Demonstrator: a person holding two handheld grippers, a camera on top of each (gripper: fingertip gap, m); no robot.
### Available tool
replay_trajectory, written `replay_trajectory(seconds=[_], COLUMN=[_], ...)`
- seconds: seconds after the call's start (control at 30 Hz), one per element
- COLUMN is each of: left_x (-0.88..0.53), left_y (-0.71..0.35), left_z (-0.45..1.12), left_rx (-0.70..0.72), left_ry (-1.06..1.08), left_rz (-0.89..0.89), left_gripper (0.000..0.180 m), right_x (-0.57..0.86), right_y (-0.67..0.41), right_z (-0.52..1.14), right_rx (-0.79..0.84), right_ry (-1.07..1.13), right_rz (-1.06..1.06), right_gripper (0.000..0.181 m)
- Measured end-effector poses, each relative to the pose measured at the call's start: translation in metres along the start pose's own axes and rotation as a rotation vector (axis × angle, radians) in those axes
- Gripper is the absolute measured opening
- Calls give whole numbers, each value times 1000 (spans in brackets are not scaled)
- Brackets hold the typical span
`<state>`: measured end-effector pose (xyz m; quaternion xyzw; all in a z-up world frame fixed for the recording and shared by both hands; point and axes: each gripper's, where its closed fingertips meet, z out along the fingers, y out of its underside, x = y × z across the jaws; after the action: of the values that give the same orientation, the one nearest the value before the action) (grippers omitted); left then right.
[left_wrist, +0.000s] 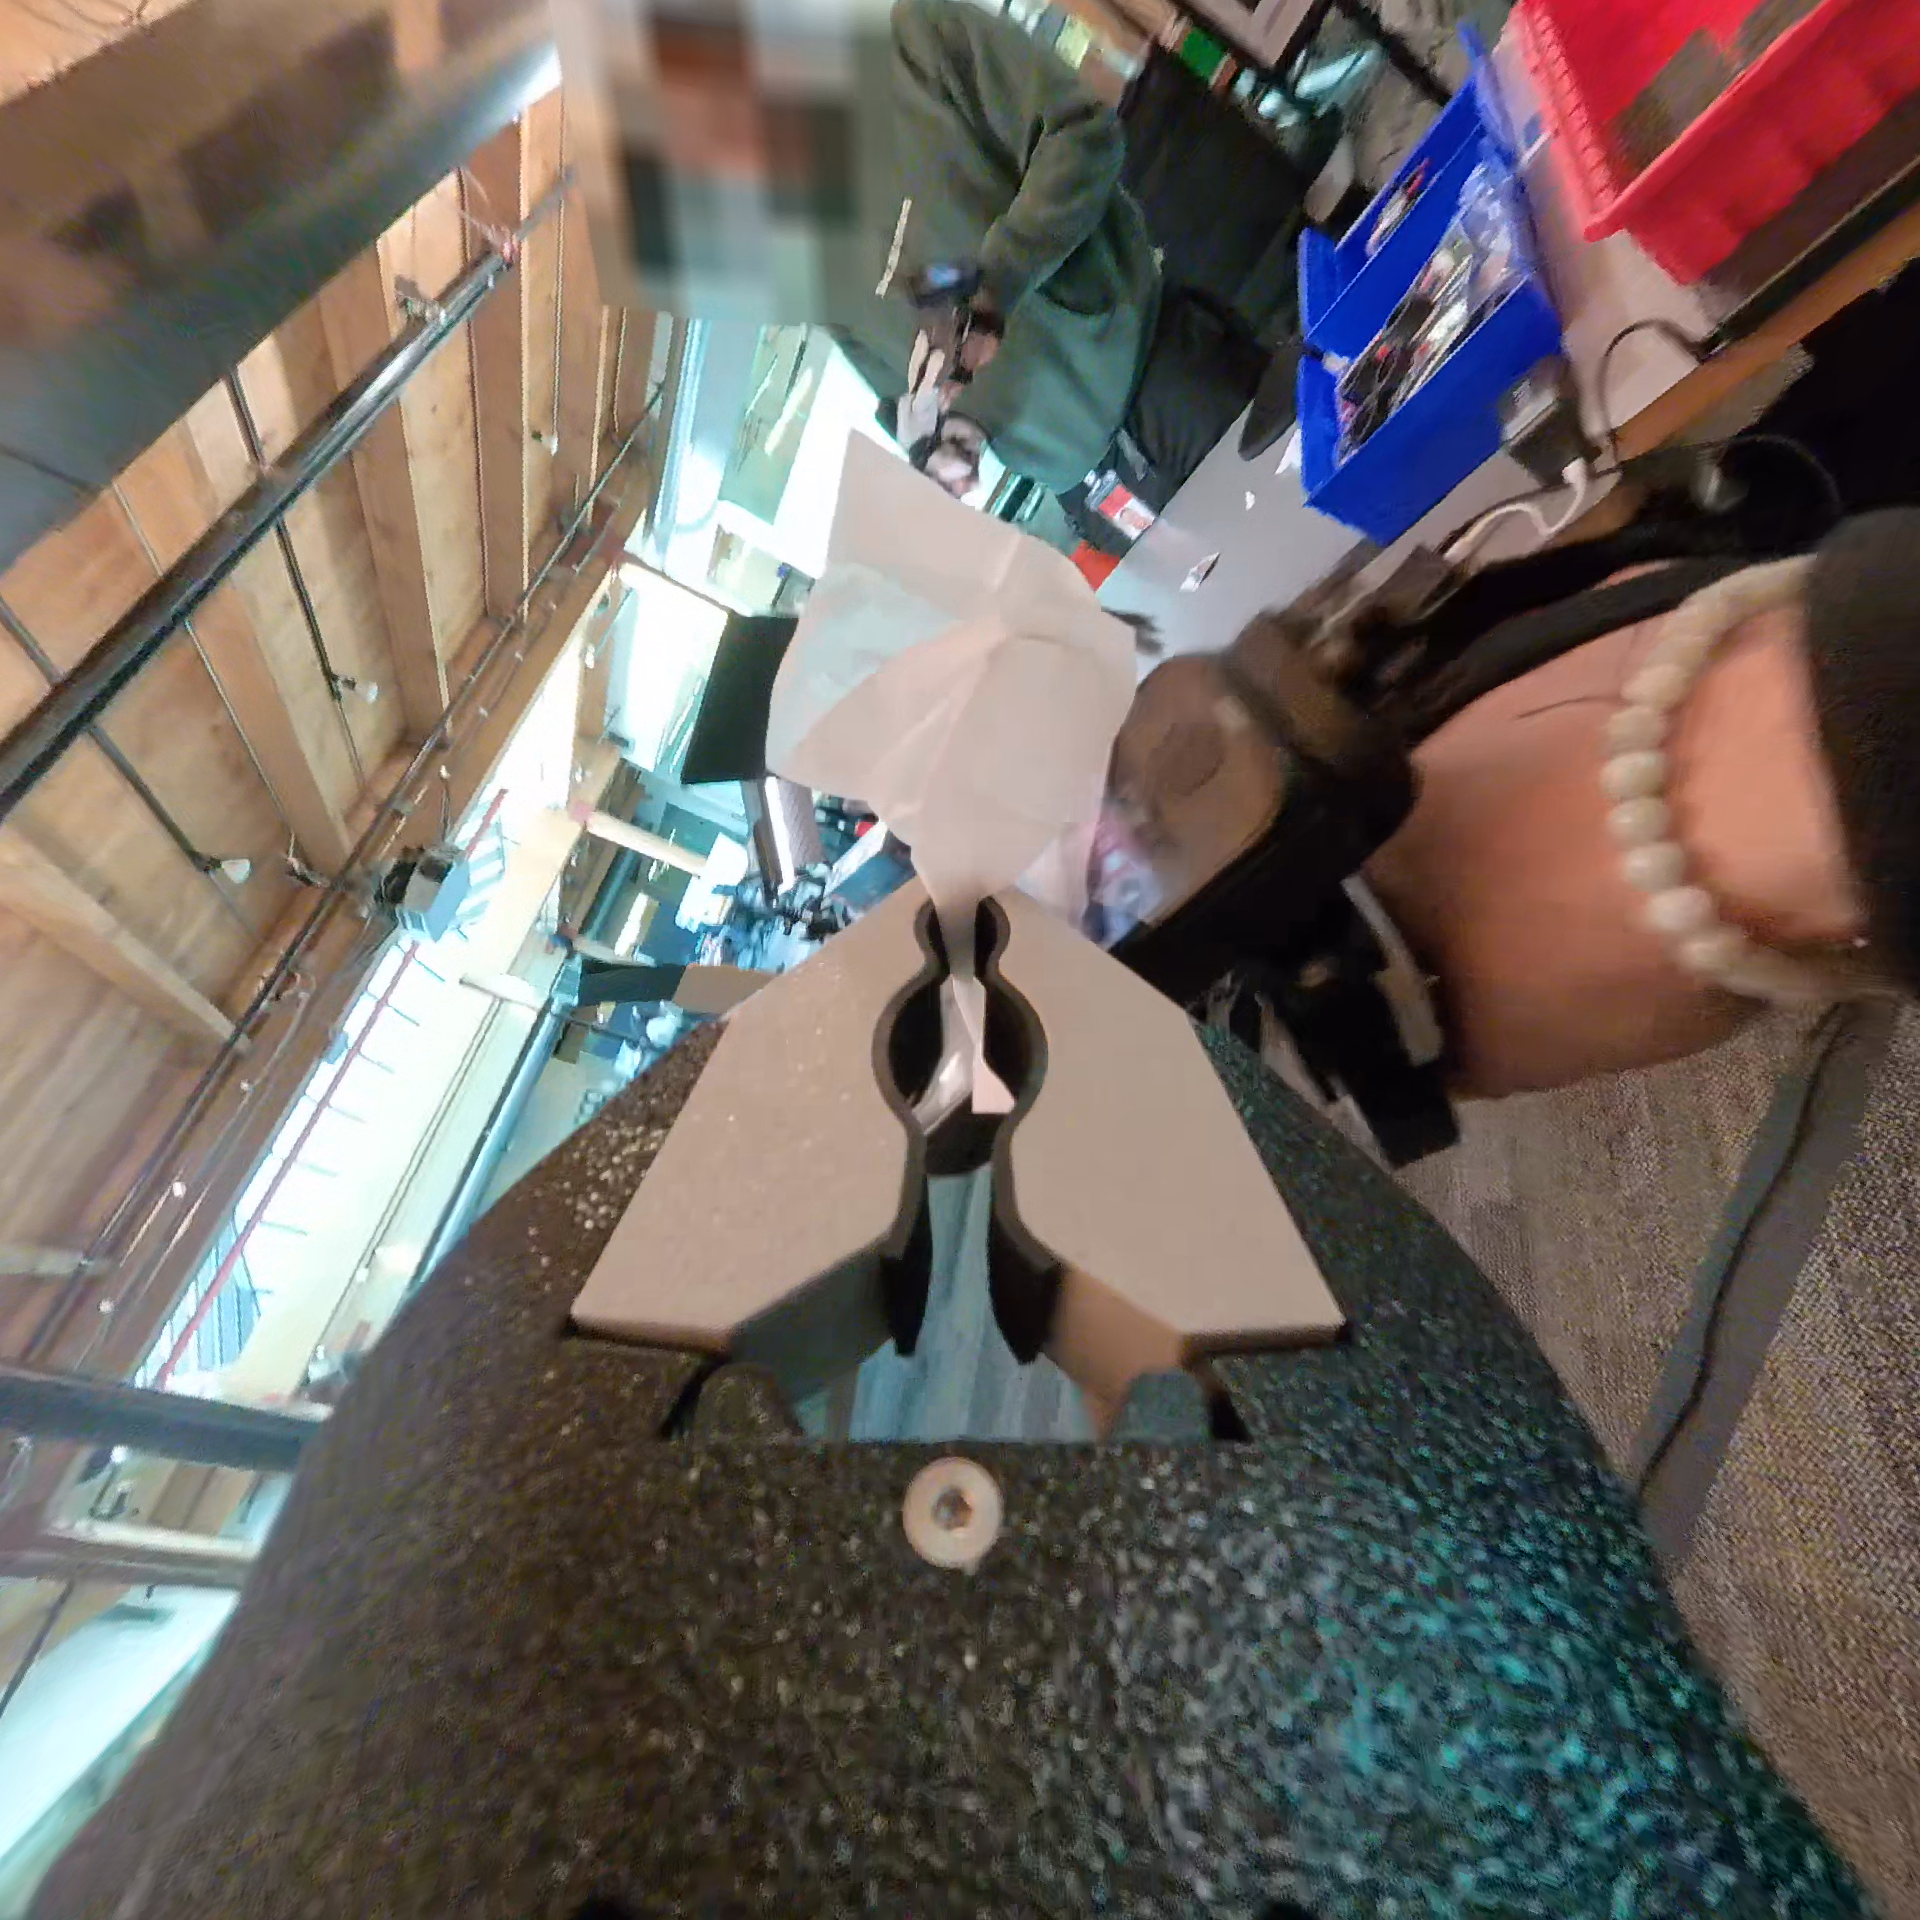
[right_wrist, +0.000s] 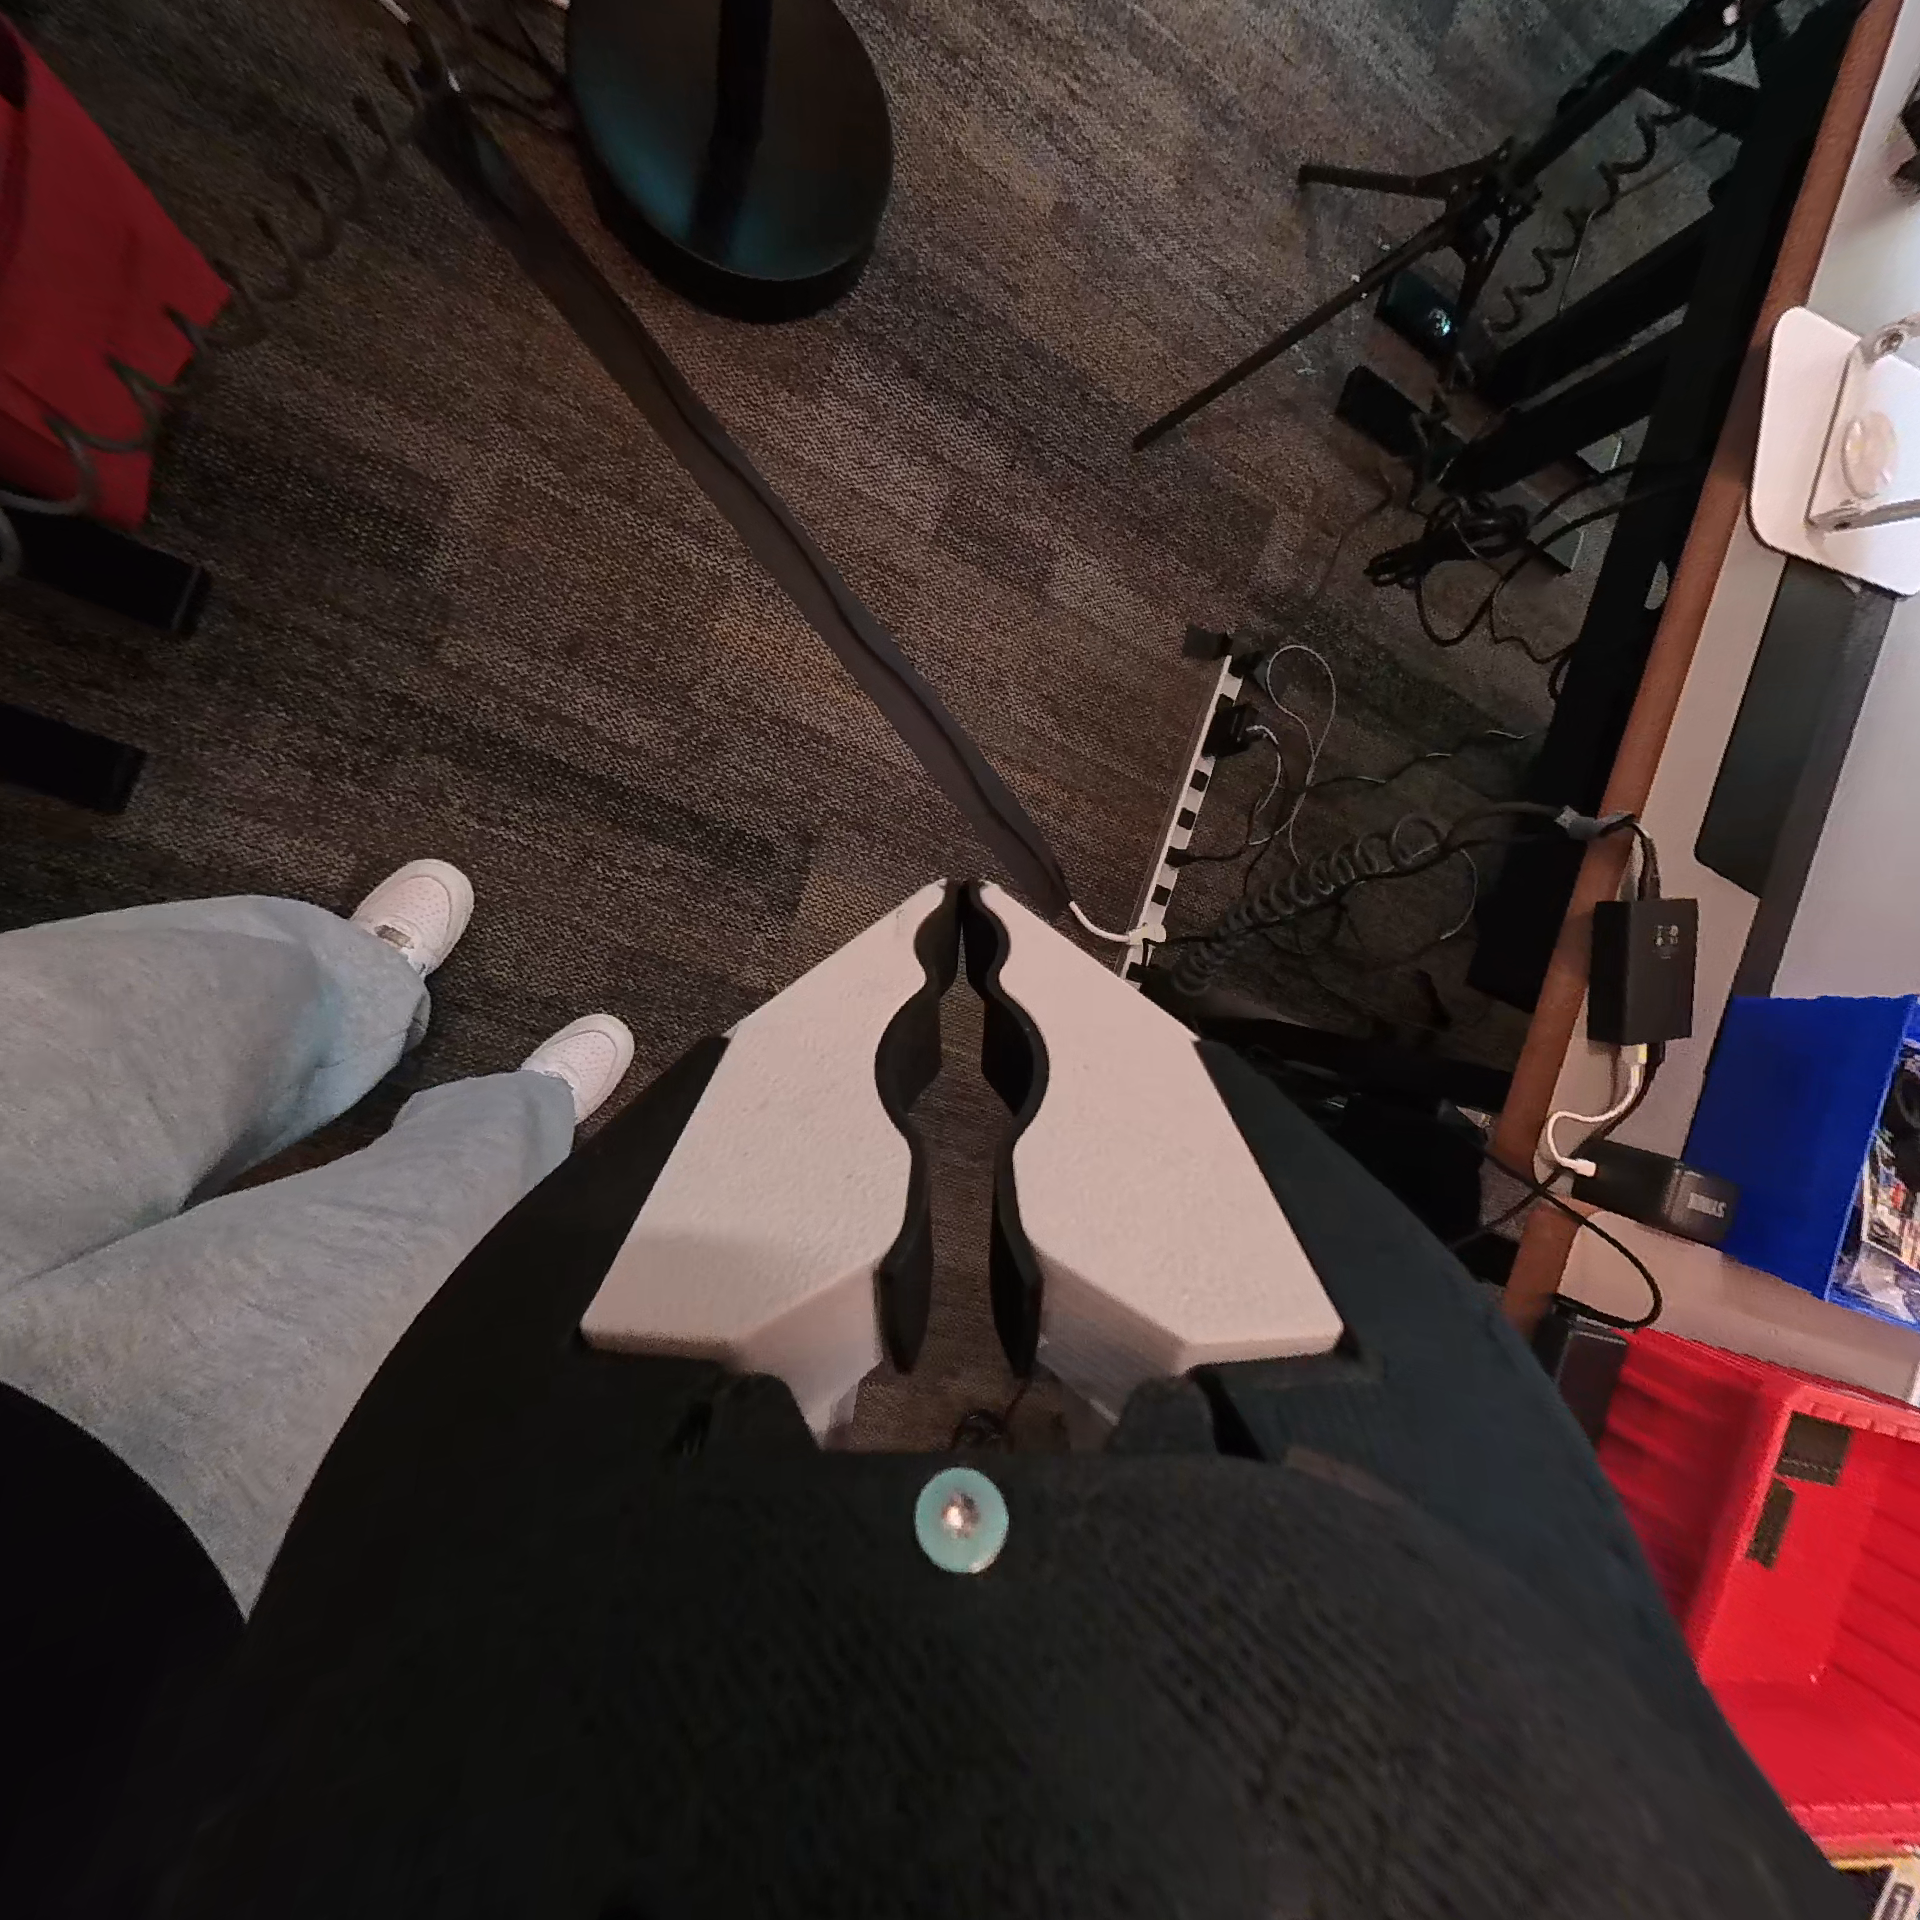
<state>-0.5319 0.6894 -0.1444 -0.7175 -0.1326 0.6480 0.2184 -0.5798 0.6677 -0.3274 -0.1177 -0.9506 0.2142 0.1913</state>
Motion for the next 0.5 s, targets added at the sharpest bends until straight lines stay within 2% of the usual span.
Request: replay_trajectory(seconds=[0.1,0.27,0.43,0.5], left_x=[11,-1,4,-20], left_y=[-16,5,-6,1], left_z=[-6,4,-6,-9], left_rx=[62,5,74,64], left_ry=[3,-28,-34,-93], left_rz=[64,37,106,45], left_gripper=[0,0,0,0], right_x=[0,-1,1,1], right_y=[-1,4,3,4], right_z=[0,3,2,2], right_rx=[3,-9,16,20], right_ry=[-7,-25,-31,-33], right_rz=[2,16,33,37], right_gripper=[0,0,0,0])
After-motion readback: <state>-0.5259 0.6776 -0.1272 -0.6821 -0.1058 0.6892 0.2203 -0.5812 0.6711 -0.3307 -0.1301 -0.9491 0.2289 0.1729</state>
